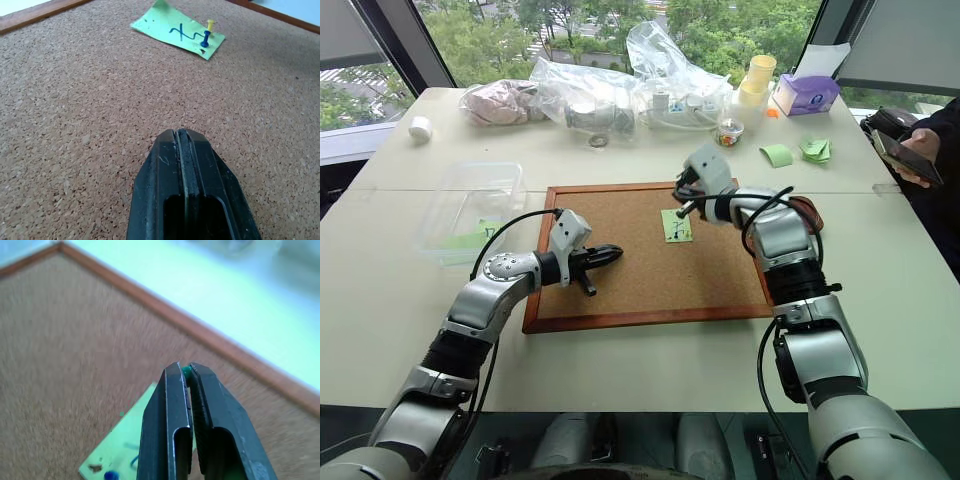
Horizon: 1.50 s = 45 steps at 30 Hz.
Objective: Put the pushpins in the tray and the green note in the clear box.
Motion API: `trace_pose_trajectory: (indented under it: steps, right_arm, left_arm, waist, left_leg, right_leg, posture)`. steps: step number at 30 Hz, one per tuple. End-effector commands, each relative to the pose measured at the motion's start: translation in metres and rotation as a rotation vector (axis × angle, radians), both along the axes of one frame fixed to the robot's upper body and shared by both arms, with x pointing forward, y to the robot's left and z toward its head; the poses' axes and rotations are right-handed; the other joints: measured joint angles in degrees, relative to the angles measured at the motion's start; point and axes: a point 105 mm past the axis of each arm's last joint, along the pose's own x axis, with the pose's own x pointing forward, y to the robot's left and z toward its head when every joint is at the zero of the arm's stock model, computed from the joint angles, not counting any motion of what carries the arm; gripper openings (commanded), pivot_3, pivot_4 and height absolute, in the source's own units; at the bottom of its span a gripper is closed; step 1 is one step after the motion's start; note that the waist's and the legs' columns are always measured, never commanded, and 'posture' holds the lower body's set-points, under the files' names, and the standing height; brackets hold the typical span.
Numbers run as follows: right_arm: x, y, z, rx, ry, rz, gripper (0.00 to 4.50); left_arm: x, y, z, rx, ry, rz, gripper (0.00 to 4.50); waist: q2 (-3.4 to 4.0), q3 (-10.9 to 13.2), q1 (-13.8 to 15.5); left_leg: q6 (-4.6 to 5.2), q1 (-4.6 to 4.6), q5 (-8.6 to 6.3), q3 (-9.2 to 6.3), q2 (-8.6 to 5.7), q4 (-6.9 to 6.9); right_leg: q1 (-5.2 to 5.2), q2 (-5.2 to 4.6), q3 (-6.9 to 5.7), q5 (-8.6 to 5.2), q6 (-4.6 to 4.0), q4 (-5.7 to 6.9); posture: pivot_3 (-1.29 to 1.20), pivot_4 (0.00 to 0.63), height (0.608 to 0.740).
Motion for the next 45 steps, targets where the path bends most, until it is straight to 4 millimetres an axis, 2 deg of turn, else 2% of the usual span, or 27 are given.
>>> trace_pose_trajectory:
  steps: [1,3,5,7,10,12,14,20,27,30,32,38,42,45]
  right_arm:
    - [-0.002,-0.019,0.030,0.040,-0.083,-0.072,0.10]
    - [0.000,-0.038,0.035,0.045,-0.099,-0.147,0.10]
    - [0.005,-0.069,0.032,0.038,-0.099,-0.268,0.10]
    - [0.007,-0.105,0.026,0.028,-0.090,-0.406,0.10]
    - [0.007,-0.147,0.016,0.042,-0.073,-0.564,0.10]
    - [0.004,-0.172,0.006,0.080,-0.039,-0.661,0.10]
    - [0.002,-0.185,-0.009,0.133,0.015,-0.718,0.10]
    - [0.004,-0.186,-0.039,0.197,0.104,-0.747,0.10]
    - [0.004,-0.186,-0.058,0.206,0.151,-0.757,0.10]
    - [0.003,-0.189,-0.058,0.204,0.151,-0.764,1.05]
    - [0.002,-0.189,-0.053,0.208,0.143,-0.760,1.99]
    - [0.001,-0.184,-0.038,0.212,0.110,-0.721,1.99]
    - [0.000,-0.180,-0.012,0.217,0.043,-0.687,1.99]
    - [-0.004,-0.164,0.014,0.230,0.003,-0.593,1.99]
  left_arm:
    - [-0.011,0.012,-0.047,0.078,0.157,0.032,0.00]
    - [-0.011,0.012,-0.046,0.074,0.157,0.030,0.00]
    - [-0.012,0.010,-0.045,0.071,0.154,0.025,0.00]
    - [-0.012,0.009,-0.044,0.069,0.149,0.020,0.00]
    - [-0.011,0.007,-0.042,0.068,0.142,0.015,0.00]
    - [-0.011,0.006,-0.041,0.067,0.139,0.012,0.00]
    - [-0.012,0.005,-0.041,0.068,0.137,0.006,0.00]
    - [-0.013,0.004,-0.041,0.072,0.132,-0.002,0.00]
    - [-0.012,0.005,-0.040,0.071,0.130,0.005,0.00]
    - [-0.013,0.008,-0.039,0.070,0.127,0.015,0.00]
    - [-0.013,0.009,-0.040,0.069,0.128,0.018,0.00]
    - [-0.014,0.009,-0.041,0.067,0.132,0.019,0.00]
    - [-0.014,0.008,-0.040,0.066,0.130,0.016,0.00]
    - [-0.013,0.008,-0.039,0.066,0.127,0.015,0.00]
  waist:
    - [0.02,-0.08,0.01]
    - [0.07,-0.12,0.02]
    - [0.07,-0.12,0.03]
    - [0.07,-0.12,0.04]
    - [0.09,-0.14,0.06]
    - [0.25,-0.23,-0.03]
    - [0.41,-0.33,-0.06]
    - [0.50,-0.38,-0.08]
    - [0.50,-0.38,-0.10]
    - [0.50,-0.38,-0.10]
    - [0.51,-0.38,-0.14]
    - [0.51,-0.38,-0.15]
    - [0.51,-0.38,-0.13]
    - [0.52,-0.38,-0.12]
  left_leg:
    - [0.00,0.00,0.00,0.00,-0.01,0.00]
    - [0.01,0.01,0.00,0.00,-0.01,0.00]
    - [0.01,0.01,0.00,0.00,-0.02,-0.01]
    - [0.01,0.02,-0.01,0.01,-0.02,-0.01]
    - [0.02,0.02,-0.01,0.03,-0.04,-0.01]
    - [0.02,0.02,-0.01,0.06,-0.05,-0.02]
    - [0.02,0.04,-0.01,0.06,-0.05,-0.02]
    - [0.01,0.06,-0.01,0.07,-0.05,-0.04]
    - [0.01,0.09,-0.01,0.07,-0.04,-0.04]
    - [0.01,0.11,-0.01,0.07,-0.03,-0.04]
    - [0.01,0.10,-0.01,0.06,-0.03,-0.06]
    - [0.01,0.10,0.00,0.05,-0.02,-0.07]
    - [0.01,0.10,0.00,0.05,-0.01,-0.07]
    - [0.01,0.10,-0.01,0.04,0.01,-0.08]
  right_leg:
    - [0.01,-0.02,0.00,0.00,0.00,-0.01]
    - [0.02,-0.03,0.00,0.00,0.00,-0.01]
    - [0.02,-0.03,0.00,0.00,0.00,-0.01]
    - [0.02,-0.04,0.00,0.00,0.00,-0.02]
    - [0.03,-0.05,0.00,0.00,0.00,-0.03]
    - [0.03,-0.05,0.01,0.00,0.00,-0.03]
    - [0.03,-0.04,0.04,0.00,0.00,-0.03]
    - [0.04,-0.03,0.06,0.00,0.00,-0.04]
    - [0.11,-0.02,0.05,0.00,0.00,-0.06]
    - [0.13,-0.01,0.05,0.00,0.00,-0.07]
    - [0.12,-0.02,0.05,0.00,0.00,-0.08]
    - [0.11,-0.01,0.05,0.00,0.00,-0.09]
    - [0.11,-0.01,0.05,0.00,0.00,-0.09]
    - [0.10,-0.01,0.06,0.00,0.00,-0.09]
  posture:
    - [0.00,0.150,0.740]
    - [0.00,0.150,0.740]
    - [0.00,0.150,0.740]
    - [0.00,0.150,0.740]
    - [0.00,0.150,0.740]
    - [0.00,0.150,0.740]
    - [0.00,0.150,0.740]
    - [0.00,0.150,0.740]
    - [0.00,0.150,0.740]
    - [0.00,0.150,0.740]
    - [0.00,0.150,0.740]
    - [0.00,0.150,0.740]
    - [0.00,0.150,0.740]
    - [0.00,0.150,0.740]
